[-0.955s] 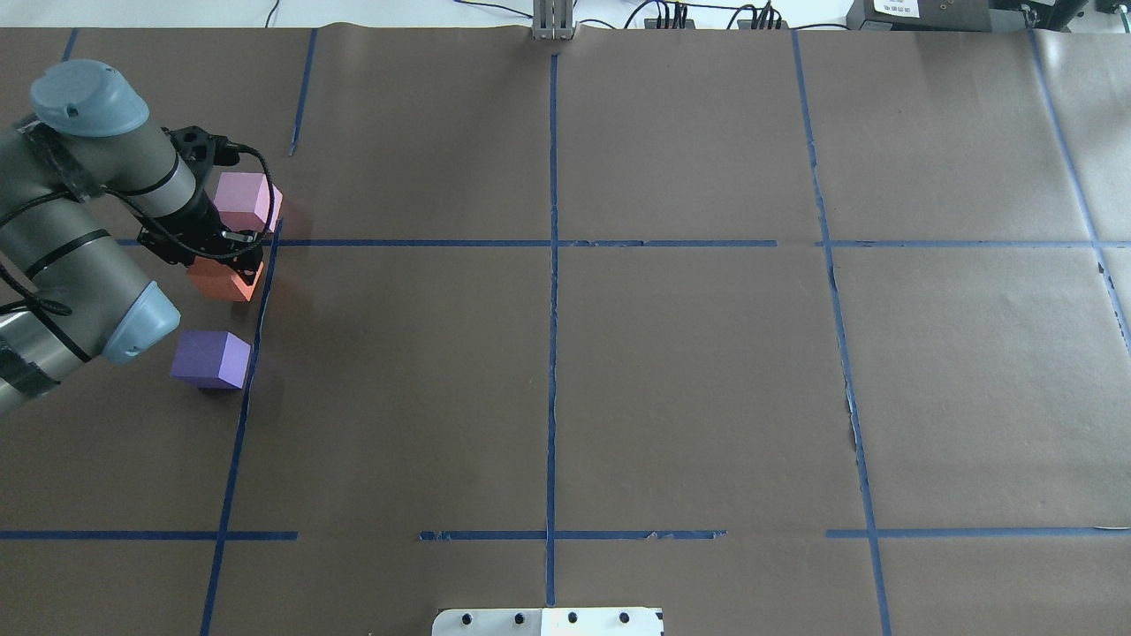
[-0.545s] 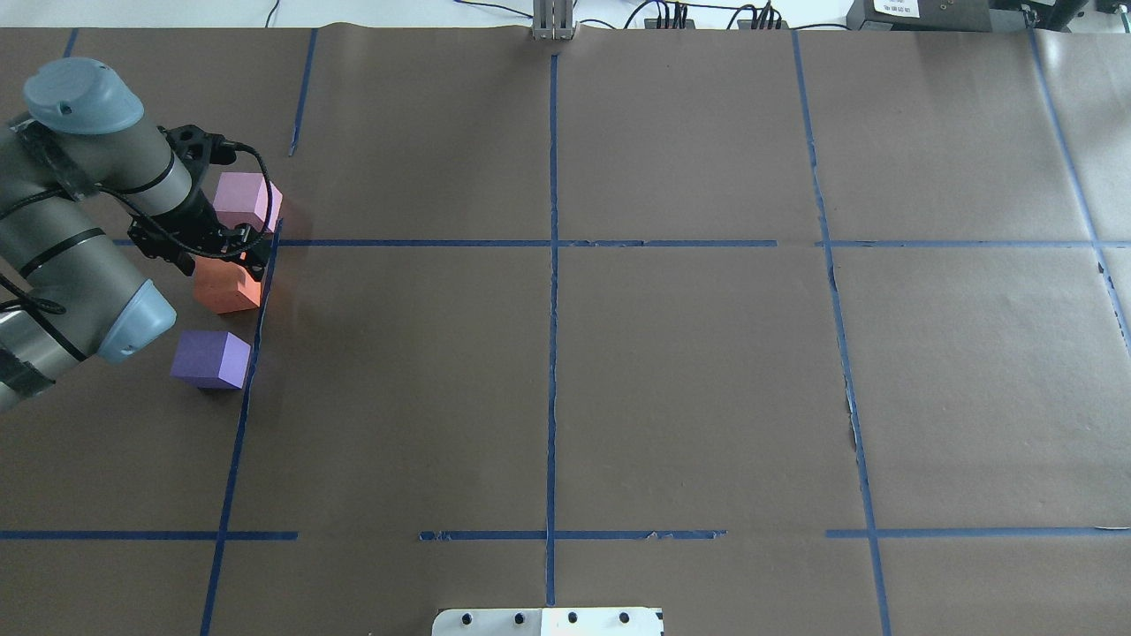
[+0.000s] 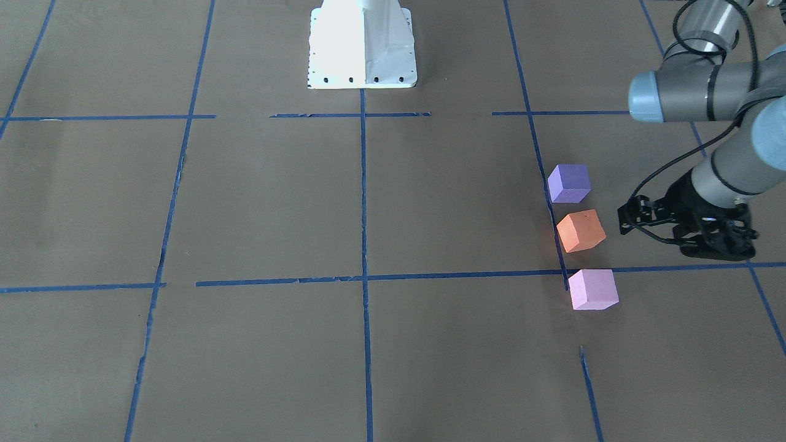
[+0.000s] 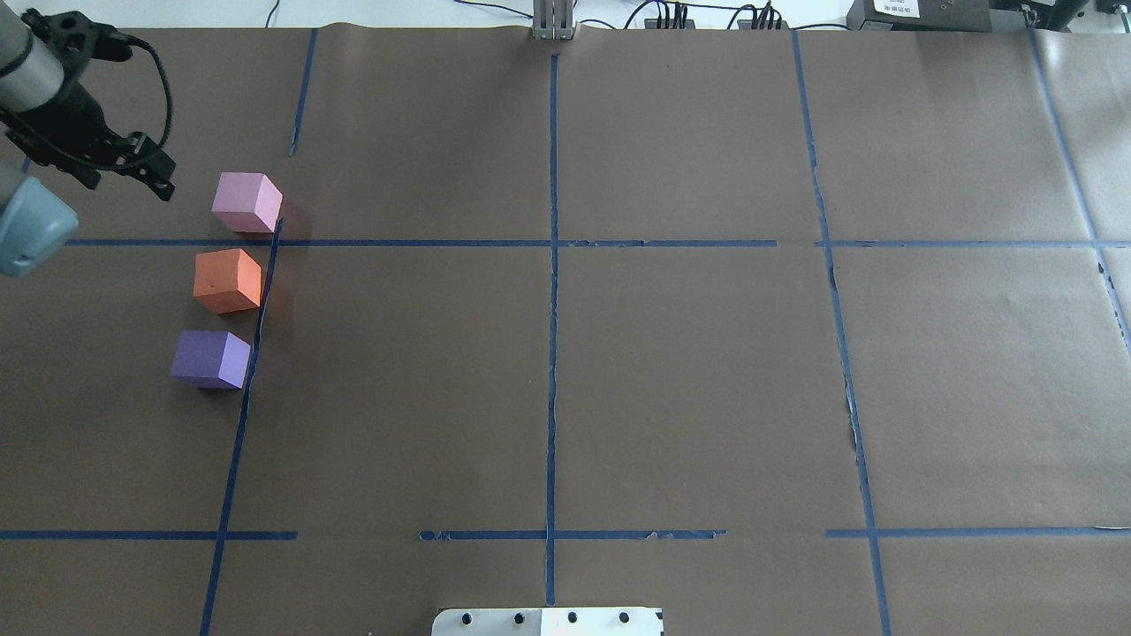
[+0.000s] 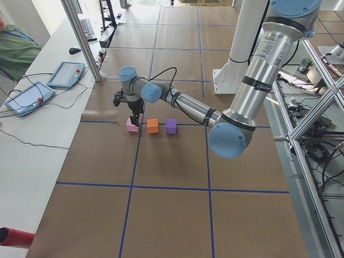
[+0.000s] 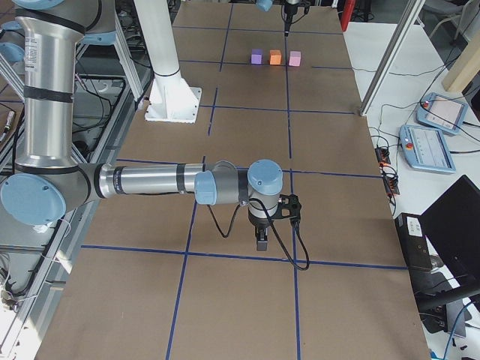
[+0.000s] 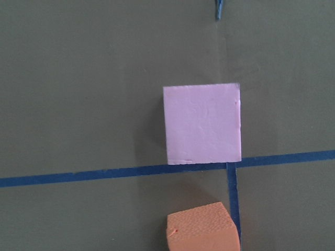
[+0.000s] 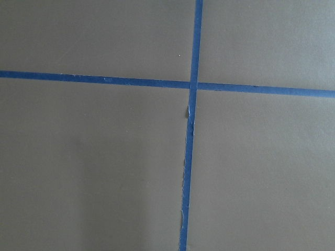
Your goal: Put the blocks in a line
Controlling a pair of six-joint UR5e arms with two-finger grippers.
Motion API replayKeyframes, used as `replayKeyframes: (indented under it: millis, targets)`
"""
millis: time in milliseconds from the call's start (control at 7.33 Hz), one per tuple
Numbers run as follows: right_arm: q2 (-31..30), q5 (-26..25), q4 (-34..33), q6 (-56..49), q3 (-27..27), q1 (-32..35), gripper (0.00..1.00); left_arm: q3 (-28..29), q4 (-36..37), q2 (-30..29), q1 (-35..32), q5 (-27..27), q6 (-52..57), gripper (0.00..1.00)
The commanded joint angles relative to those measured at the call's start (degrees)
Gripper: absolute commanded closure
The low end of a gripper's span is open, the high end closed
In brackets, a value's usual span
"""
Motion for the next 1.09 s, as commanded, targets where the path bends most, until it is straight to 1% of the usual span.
replayKeyframes:
  millis: [0, 136, 273, 409, 545, 682, 818, 955]
  targets:
    - [0.0, 0.0, 0.0, 0.0, -0.01, 0.0, 0.0, 0.06, 4.48, 5.22, -11.8, -0.21, 25.5, 0.0]
    - [0.0, 0.0, 0.0, 0.0, -0.01, 0.0, 0.0, 1.46, 4.48, 7.87, -16.82, -0.22, 35.44, 0.0]
    - [0.0, 0.0, 0.0, 0.0, -0.01, 0.0, 0.0, 3.65, 4.3, 10.25, -19.83, -0.22, 41.02, 0.0]
    - [0.0, 0.0, 0.0, 0.0, -0.01, 0.0, 0.0, 5.76, 4.39, 12.1, -22.29, -0.22, 40.73, 0.0]
    - [0.0, 0.0, 0.0, 0.0, -0.01, 0.0, 0.0, 7.78, 4.39, 12.46, -23.88, -0.39, 36.29, 0.0]
    - [0.0, 0.0, 0.0, 0.0, -0.01, 0.0, 0.0, 7.8, 4.3, 12.9, -23.9, -3.7, 31.37, 0.0]
    - [0.0, 0.0, 0.0, 0.0, -0.01, 0.0, 0.0, 7.8, 2.74, 13.6, -23.9, -5.21, 31.06, 0.0]
    - [0.0, 0.0, 0.0, 0.0, -0.01, 0.0, 0.0, 7.98, 1.5, 13.61, -23.9, -5.31, 30.01, 0.0]
